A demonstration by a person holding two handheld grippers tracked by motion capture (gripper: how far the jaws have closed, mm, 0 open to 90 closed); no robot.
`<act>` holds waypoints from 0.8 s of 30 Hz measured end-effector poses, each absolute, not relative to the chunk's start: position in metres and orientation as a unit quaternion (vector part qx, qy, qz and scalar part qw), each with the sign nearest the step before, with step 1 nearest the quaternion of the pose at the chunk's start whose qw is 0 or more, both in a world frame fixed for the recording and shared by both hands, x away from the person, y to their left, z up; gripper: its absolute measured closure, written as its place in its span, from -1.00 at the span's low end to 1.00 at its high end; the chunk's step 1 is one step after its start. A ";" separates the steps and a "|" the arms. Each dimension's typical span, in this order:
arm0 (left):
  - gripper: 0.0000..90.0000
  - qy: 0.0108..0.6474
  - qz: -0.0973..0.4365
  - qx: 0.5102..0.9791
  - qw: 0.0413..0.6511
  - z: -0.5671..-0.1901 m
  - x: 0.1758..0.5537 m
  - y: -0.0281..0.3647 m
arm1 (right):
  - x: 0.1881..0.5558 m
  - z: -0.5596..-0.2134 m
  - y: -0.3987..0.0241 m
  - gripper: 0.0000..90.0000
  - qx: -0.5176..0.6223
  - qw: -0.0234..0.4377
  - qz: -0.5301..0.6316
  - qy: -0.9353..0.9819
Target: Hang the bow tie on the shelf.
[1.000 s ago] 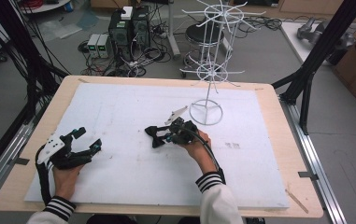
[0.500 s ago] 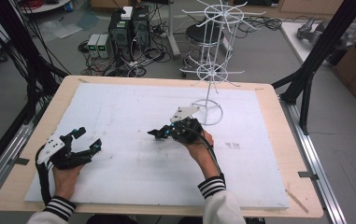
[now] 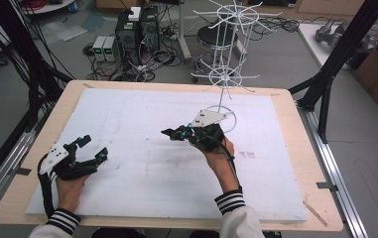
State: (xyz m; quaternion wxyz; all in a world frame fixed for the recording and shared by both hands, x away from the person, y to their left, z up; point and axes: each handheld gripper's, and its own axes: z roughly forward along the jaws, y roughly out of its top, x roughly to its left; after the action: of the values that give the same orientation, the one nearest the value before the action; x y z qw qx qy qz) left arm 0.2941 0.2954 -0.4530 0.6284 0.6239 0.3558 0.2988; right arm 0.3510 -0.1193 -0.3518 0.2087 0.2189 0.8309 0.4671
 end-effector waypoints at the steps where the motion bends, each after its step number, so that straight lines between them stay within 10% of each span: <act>1: -0.65 0.356 0.298 0.623 0.629 -0.453 0.294 0.295 | 0.350 -0.348 -0.122 0.97 0.219 0.215 0.467 0.829; 24: -0.65 0.357 0.299 0.622 0.629 -0.453 0.294 0.295 | 0.335 -0.288 -0.172 0.97 0.234 0.286 0.490 0.789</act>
State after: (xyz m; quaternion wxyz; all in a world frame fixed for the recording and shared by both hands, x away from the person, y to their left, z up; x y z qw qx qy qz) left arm 0.2942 0.2951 -0.4531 0.6294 0.6219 0.3574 0.2989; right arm 0.3351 -0.1718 -0.2878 0.2864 0.2342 0.7893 0.4900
